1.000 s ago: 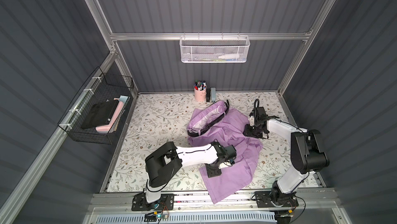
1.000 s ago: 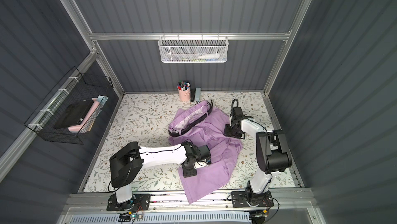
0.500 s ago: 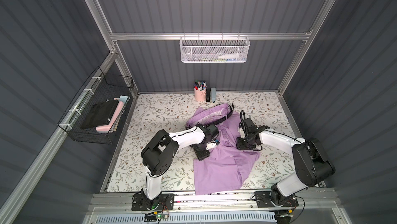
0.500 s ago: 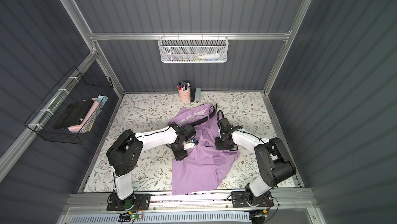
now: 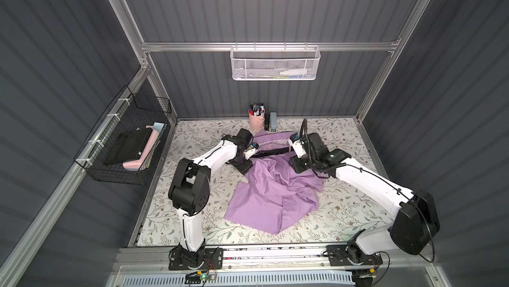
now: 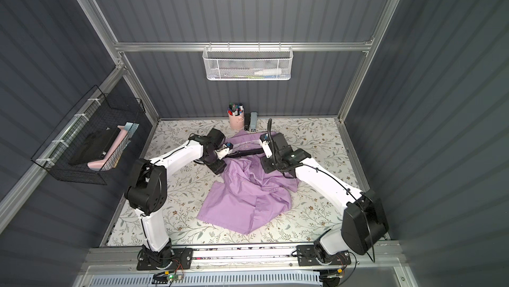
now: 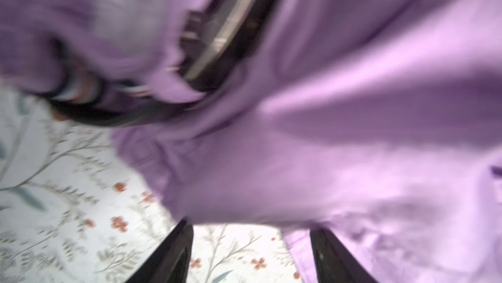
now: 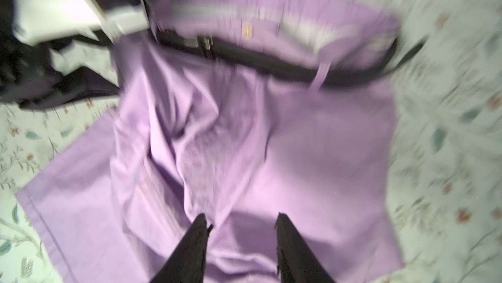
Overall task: Remove the belt from the trousers
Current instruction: Adjust the trousers at the center of the board.
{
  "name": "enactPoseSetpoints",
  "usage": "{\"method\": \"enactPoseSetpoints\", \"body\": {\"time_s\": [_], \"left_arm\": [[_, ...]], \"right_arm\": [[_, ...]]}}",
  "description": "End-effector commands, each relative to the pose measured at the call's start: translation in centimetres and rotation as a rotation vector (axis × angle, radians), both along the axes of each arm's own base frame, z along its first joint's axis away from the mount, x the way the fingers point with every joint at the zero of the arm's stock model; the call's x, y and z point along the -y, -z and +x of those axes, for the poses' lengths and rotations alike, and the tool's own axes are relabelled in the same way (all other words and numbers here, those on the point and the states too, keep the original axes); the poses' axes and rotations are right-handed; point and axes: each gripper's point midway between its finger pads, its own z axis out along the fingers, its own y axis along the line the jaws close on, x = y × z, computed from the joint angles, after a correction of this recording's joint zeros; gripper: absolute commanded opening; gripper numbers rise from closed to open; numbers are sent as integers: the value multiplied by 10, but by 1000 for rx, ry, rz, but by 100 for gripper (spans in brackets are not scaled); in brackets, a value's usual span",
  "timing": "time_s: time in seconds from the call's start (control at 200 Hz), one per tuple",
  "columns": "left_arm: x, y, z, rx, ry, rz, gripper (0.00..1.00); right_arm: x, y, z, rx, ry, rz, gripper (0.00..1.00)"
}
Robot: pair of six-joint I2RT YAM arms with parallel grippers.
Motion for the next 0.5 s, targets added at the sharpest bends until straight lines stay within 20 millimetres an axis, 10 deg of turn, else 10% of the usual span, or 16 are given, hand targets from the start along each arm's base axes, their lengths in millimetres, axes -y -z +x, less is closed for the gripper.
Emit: {"method": "enactPoseSetpoints", "body": {"time_s": [0.0, 0.23, 0.495], "left_arm": [[22, -43, -2, 59, 34, -132, 68], [54, -63, -10, -4, -199, -420, 68], [59, -47, -39, -92, -312, -556, 68]], "right_arm": [[-9, -31, 53, 270, -52, -70, 42], [-54, 20, 133, 123, -128, -211, 40], [-100, 69, 130, 83, -285, -277, 42]]}}
